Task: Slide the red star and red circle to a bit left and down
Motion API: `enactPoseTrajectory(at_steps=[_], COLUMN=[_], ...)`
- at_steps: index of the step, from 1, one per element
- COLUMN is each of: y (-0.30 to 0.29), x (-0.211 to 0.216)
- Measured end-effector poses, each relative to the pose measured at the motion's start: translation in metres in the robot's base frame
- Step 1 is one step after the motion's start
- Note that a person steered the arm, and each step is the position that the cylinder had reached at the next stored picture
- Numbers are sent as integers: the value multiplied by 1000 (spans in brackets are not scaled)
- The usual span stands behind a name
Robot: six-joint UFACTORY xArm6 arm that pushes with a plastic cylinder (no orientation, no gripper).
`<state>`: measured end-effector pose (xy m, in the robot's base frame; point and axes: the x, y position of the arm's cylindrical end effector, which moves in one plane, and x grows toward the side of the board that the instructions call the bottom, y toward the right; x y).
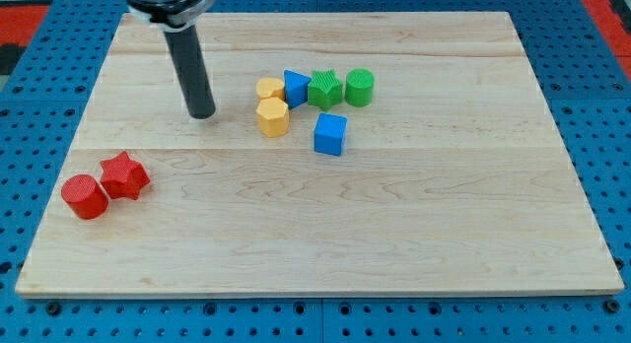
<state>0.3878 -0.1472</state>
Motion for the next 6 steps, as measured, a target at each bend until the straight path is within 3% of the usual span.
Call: enactPoseTrajectory(at_steps=[4,5,6], y=[-63,-63,-51], x=[44,95,108])
